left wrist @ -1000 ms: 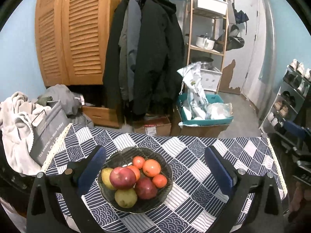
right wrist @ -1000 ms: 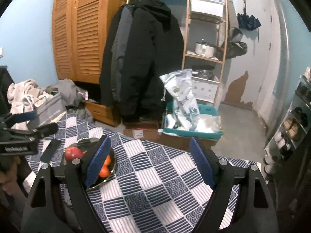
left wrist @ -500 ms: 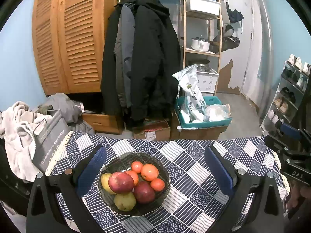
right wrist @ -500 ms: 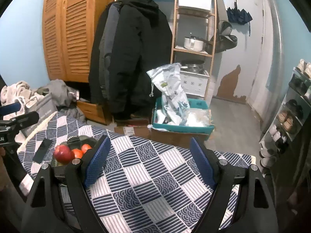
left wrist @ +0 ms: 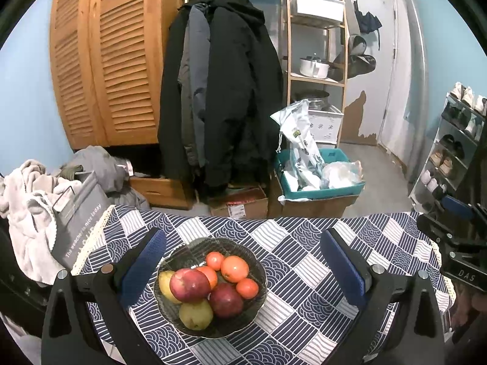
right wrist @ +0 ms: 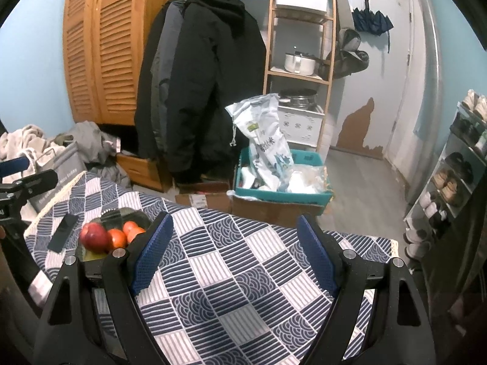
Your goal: Organize fruits
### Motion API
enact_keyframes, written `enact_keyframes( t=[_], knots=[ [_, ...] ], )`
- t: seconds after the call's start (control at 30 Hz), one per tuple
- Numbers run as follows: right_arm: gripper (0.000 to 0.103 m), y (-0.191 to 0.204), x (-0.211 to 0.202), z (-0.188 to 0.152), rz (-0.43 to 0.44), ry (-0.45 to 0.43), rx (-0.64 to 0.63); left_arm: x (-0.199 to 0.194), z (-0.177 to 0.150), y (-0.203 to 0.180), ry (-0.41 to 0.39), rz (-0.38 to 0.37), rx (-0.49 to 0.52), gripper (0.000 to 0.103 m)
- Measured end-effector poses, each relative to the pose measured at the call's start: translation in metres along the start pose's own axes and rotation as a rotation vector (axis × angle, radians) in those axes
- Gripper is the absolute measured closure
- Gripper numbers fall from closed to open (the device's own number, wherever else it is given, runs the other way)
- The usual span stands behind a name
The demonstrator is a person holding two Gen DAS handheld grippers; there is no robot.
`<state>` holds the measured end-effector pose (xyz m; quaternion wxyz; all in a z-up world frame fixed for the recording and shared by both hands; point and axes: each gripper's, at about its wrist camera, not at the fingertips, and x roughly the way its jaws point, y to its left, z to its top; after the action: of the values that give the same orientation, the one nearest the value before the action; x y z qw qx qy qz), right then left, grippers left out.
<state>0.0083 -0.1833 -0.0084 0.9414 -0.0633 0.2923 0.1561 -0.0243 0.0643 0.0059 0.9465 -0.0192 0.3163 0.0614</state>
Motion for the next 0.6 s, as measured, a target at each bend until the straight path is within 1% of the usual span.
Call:
enact_keyframes(
  t=[0.6],
  knots=[
    [0.021, -0.0029, -0.0028, -0.0011, -0.006, -0.003, 0.004, -0.0019, -0.0009, -0.0037, -0.002, 0.012, 0.008, 0.001]
  ],
)
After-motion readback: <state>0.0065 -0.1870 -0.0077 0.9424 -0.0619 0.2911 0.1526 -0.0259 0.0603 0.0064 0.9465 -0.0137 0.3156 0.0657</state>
